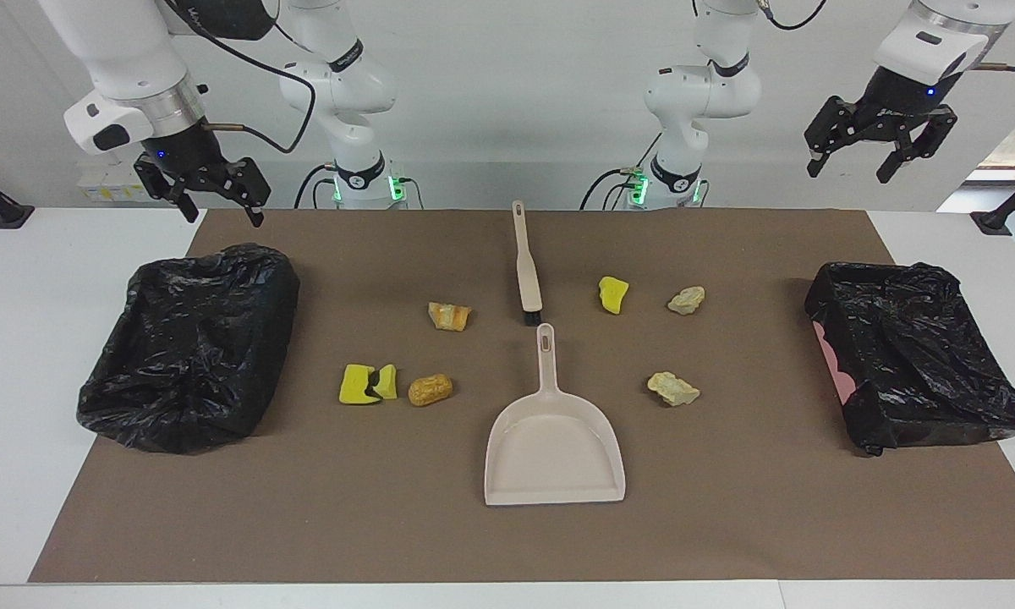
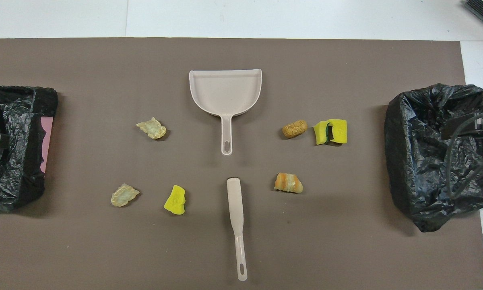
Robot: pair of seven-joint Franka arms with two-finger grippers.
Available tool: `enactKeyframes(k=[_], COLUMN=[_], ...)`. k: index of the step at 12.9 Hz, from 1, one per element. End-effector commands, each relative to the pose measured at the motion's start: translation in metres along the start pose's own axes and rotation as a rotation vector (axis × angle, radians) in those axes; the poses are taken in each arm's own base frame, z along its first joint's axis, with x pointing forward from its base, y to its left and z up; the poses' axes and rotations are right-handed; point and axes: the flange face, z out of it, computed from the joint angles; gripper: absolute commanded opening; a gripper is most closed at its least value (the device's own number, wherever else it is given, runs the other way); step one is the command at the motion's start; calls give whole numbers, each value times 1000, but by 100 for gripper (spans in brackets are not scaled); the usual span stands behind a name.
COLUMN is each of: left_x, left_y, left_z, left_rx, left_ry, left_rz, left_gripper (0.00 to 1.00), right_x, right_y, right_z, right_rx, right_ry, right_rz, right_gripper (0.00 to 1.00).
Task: Sweep and dump trash in bin
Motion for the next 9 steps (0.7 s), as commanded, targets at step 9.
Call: enactKeyframes(k=[9], left_x=[-10], left_y=[0], left_z=[0], left_rx=[10], left_ry=[-14], left_rz=[-14], left_gripper=[100], right_x=[-3], right_y=[-12], right_z=[-3], right_rx=[32], right_ry=[10], right_rz=[-39], right_gripper=[100])
